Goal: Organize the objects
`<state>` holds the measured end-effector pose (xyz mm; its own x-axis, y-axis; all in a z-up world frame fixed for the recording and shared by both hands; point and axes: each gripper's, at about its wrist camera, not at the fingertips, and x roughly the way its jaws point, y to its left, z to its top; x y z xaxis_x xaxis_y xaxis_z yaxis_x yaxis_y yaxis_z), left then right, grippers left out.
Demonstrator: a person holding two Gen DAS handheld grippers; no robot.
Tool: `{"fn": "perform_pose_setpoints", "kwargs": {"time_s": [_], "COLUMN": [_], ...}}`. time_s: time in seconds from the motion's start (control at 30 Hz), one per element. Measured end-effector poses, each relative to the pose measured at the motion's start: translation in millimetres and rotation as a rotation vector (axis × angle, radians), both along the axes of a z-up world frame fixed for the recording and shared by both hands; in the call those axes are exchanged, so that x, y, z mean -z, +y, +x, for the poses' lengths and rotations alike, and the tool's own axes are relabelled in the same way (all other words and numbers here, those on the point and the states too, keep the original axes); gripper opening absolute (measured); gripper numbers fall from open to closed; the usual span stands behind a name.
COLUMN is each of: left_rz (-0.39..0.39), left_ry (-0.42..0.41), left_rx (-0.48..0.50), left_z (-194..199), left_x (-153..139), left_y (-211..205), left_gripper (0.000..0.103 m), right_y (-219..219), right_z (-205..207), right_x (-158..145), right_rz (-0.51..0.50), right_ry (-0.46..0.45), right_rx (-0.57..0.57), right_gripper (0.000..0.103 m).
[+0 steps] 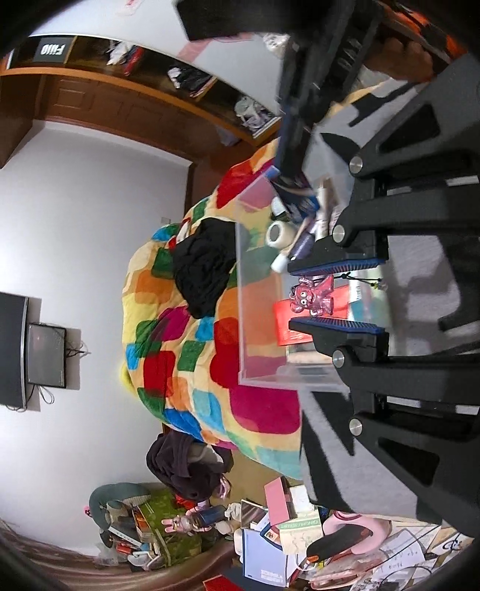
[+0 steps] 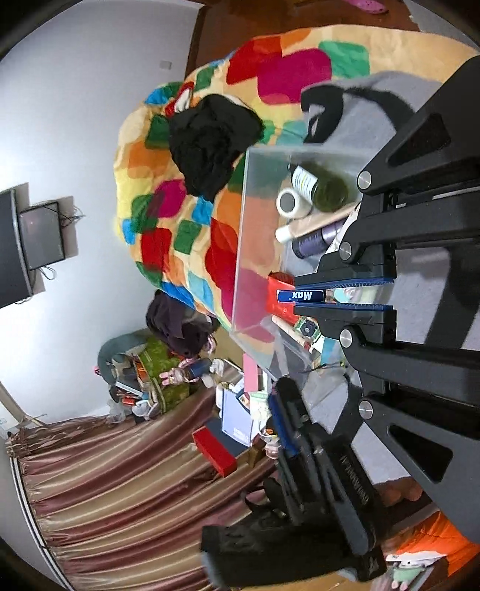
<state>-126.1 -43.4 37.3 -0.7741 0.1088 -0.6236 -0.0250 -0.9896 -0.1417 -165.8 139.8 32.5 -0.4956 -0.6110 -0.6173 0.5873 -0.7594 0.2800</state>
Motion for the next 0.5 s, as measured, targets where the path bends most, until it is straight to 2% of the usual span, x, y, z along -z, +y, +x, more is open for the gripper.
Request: {"fn": "perform_pose_setpoints", "kwargs": {"time_s": [0.17, 0.3, 0.4, 0.5], "left_rz": [0.013, -0.006, 0.002, 0.005], "left_ry": [-0.002, -0.079, -0.113, -0.105], "left_rx": [-0.011, 0.001, 0.015, 0.027], "left_z": [-9.9, -21.9, -23.1, -18.2], "left_x": [3.2, 27.8, 39.9, 38.3], "left_y": [-6.6, -2.4, 1.6, 4.5], "left_gripper": [0.022, 0.022, 0.022, 0.022], "right_y": [-12.0, -13.4, -8.9, -4.7], "right_z": [-12.1, -15.2, -13.6, -9.2], "right_x": [20.7, 36.6, 38.4, 32.4], "right_rz": [0.052, 0.142, 0.165, 0.170], "right_ry": [-0.049, -0.063, -0.053, -0.026], "right_rx": [-0.009, 0.014, 0.017, 0.021], "right_gripper": [0.007, 0.007, 0.012, 0.015]}}
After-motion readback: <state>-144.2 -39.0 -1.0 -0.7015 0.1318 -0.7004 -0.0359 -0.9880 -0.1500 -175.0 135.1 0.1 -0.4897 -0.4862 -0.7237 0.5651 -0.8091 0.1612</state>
